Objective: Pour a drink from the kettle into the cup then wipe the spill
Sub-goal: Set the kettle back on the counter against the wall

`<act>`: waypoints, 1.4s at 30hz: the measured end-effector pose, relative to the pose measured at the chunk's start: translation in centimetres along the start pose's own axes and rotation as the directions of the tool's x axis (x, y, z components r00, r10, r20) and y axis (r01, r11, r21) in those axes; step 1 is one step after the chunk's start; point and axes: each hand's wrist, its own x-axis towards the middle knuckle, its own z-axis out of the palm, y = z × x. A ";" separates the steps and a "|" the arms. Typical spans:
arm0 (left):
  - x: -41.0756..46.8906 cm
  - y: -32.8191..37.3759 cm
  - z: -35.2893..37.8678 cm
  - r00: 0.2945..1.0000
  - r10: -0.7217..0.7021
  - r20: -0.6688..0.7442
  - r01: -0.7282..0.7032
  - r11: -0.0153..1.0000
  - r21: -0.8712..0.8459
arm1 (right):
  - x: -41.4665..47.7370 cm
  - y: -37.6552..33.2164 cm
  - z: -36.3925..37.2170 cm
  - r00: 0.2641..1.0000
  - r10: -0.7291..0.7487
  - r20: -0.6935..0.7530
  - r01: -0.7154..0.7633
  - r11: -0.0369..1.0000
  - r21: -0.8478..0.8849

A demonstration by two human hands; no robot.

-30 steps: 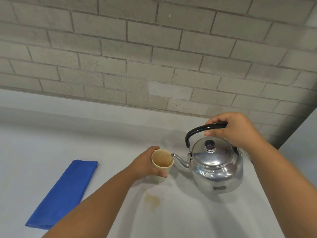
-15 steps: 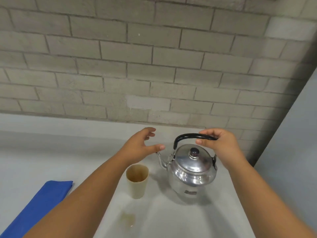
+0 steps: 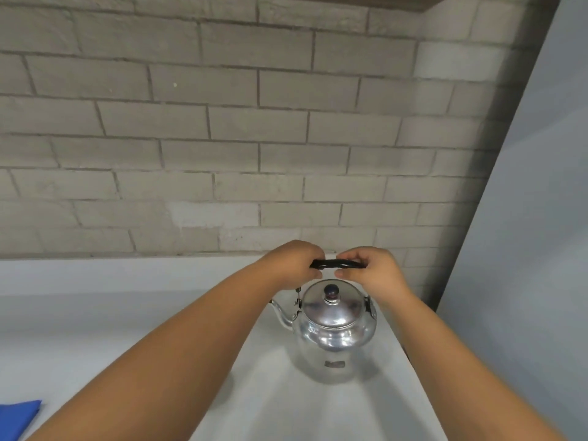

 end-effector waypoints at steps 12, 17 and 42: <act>8.1 -1.2 3.3 0.998 -0.061 0.028 0.061 0.998 0.001 | 6.9 2.9 -2.5 0.986 -0.009 0.168 0.122 0.729 -0.674; 10.5 -1.9 4.1 0.994 -0.098 0.054 0.095 0.994 0.056 | 8.4 4.6 -2.3 0.983 -0.008 0.181 0.131 0.722 -0.679; 1.0 -5.0 1.7 0.945 -0.259 -0.199 0.214 0.951 -0.222 | 5.6 1.4 3.0 0.978 -0.099 0.181 0.181 0.835 -0.519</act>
